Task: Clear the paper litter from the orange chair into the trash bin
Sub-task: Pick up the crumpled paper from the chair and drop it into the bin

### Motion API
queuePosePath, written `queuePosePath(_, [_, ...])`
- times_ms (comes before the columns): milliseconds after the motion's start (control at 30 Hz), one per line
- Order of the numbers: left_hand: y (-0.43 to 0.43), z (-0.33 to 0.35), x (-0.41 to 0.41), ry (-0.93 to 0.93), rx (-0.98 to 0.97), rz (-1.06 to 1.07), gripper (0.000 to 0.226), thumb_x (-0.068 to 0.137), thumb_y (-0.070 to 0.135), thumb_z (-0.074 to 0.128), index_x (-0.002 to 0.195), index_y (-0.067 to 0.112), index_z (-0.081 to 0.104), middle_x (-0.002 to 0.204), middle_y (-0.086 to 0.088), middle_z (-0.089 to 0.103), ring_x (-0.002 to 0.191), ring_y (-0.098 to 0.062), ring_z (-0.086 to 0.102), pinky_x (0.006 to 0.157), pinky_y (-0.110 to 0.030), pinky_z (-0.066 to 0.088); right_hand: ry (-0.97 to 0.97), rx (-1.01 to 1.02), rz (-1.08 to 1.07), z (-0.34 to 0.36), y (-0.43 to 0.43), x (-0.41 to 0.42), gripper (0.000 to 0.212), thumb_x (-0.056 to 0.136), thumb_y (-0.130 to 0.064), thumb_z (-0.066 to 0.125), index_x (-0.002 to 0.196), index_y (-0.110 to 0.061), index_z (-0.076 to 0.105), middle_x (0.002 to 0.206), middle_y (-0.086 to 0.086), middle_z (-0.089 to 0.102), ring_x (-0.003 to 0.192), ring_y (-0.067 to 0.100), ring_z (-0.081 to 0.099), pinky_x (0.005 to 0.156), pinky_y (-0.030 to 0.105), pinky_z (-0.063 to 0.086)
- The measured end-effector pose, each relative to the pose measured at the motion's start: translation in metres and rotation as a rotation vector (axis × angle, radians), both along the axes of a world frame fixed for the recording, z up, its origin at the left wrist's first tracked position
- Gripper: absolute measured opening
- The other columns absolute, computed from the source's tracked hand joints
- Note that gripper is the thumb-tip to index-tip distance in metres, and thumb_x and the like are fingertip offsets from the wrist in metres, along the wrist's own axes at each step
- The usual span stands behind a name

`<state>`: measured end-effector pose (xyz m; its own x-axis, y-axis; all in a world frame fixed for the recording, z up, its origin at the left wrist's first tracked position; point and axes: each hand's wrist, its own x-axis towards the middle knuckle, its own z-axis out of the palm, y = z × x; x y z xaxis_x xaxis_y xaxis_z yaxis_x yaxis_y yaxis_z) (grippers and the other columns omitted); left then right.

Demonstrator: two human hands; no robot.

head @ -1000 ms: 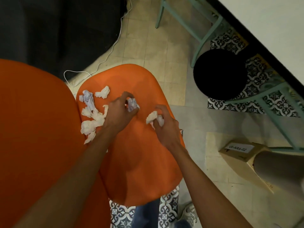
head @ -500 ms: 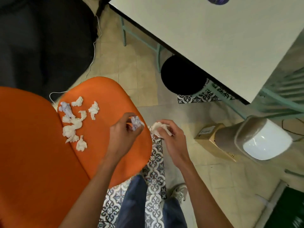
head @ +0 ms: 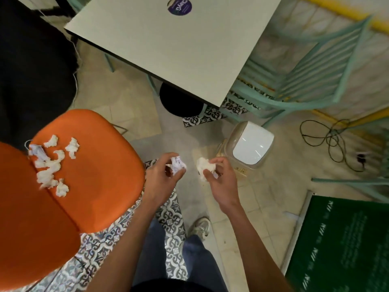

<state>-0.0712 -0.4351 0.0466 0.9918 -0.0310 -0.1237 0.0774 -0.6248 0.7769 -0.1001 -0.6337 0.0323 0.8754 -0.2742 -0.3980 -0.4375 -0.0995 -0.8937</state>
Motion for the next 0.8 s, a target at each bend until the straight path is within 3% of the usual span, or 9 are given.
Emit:
queuePosePath(133, [-0.048, 0.006, -0.004, 0.043, 0.011, -0.103, 0.045, 0.09, 0.033, 0.084, 0.13, 0.032, 0.063, 0.104, 0.011, 0.072, 0.078, 0.001, 0.067, 0.076, -0.024, 0.057, 0.032, -0.016, -0.109, 0.001, -0.045, -0.021, 0.04, 0.094, -0.003, 0.078, 0.115, -0.031, 0.057, 0.115, -0.014, 0.077, 0.104, -0.001, 0.074, 0.087, 0.022, 0.059])
queuePosePath(267, [-0.081, 0.006, 0.003, 0.138, -0.022, -0.189, 0.042, 0.094, 0.027, 0.08, 0.131, 0.033, 0.061, 0.103, 0.009, 0.071, 0.082, 0.003, 0.068, 0.075, -0.018, 0.055, 0.055, -0.083, -0.25, -0.008, -0.072, -0.032, 0.037, 0.092, 0.002, 0.076, 0.105, -0.03, 0.064, 0.109, -0.012, 0.078, 0.103, 0.006, 0.075, 0.092, 0.028, 0.06])
queuePosePath(400, [-0.108, -0.001, 0.02, 0.199, -0.028, -0.28, 0.042, 0.095, 0.02, 0.077, 0.131, 0.032, 0.059, 0.105, 0.005, 0.073, 0.086, -0.004, 0.07, 0.081, -0.023, 0.056, 0.071, -0.162, -0.359, -0.019, -0.091, -0.03, 0.034, 0.09, 0.005, 0.076, 0.098, -0.027, 0.068, 0.105, -0.008, 0.078, 0.101, 0.01, 0.075, 0.088, 0.029, 0.061])
queuePosePath(467, [-0.12, -0.009, 0.034, 0.225, -0.014, -0.322, 0.043, 0.095, 0.018, 0.077, 0.131, 0.032, 0.058, 0.105, 0.004, 0.074, 0.086, -0.004, 0.071, 0.082, -0.025, 0.059, 0.092, -0.204, -0.406, -0.025, -0.101, -0.024, 0.027, 0.092, 0.0, 0.077, 0.099, -0.025, 0.072, 0.103, -0.006, 0.079, 0.097, 0.007, 0.075, 0.085, 0.023, 0.06])
queuePosePath(567, [-0.138, -0.024, 0.055, 0.251, 0.004, -0.392, 0.044, 0.095, 0.013, 0.077, 0.13, 0.032, 0.059, 0.104, 0.002, 0.075, 0.083, -0.002, 0.071, 0.083, -0.028, 0.061, 0.111, -0.314, -0.415, -0.035, -0.114, -0.01, 0.015, 0.094, -0.011, 0.077, 0.102, -0.023, 0.076, 0.096, -0.006, 0.078, 0.091, 0.011, 0.073, 0.076, 0.002, 0.046])
queuePosePath(633, [-0.15, -0.036, 0.071, 0.268, -0.001, -0.441, 0.046, 0.094, 0.011, 0.078, 0.128, 0.034, 0.059, 0.104, 0.001, 0.076, 0.082, -0.006, 0.073, 0.083, -0.032, 0.063, 0.114, -0.382, -0.423, -0.048, -0.123, 0.001, 0.015, 0.093, -0.016, 0.077, 0.104, -0.026, 0.079, 0.102, -0.005, 0.077, 0.094, 0.012, 0.072, 0.079, 0.006, 0.046])
queuePosePath(700, [-0.164, -0.051, 0.086, 0.278, 0.011, -0.469, 0.045, 0.093, 0.014, 0.079, 0.128, 0.034, 0.059, 0.106, 0.001, 0.076, 0.083, -0.007, 0.074, 0.083, -0.033, 0.063, 0.107, -0.459, -0.423, -0.062, -0.131, 0.014, 0.019, 0.092, -0.017, 0.078, 0.105, -0.03, 0.08, 0.11, 0.0, 0.07, 0.097, 0.0, 0.064, 0.085, 0.007, 0.044])
queuePosePath(800, [-0.18, -0.066, 0.102, 0.261, 0.022, -0.475, 0.043, 0.091, 0.019, 0.082, 0.127, 0.033, 0.061, 0.107, 0.003, 0.077, 0.078, 0.002, 0.071, 0.078, -0.025, 0.062, 0.094, -0.546, -0.371, -0.077, -0.141, 0.031, 0.021, 0.094, -0.014, 0.077, 0.108, -0.029, 0.082, 0.112, 0.005, 0.062, 0.096, -0.015, 0.053, 0.087, -0.003, 0.035])
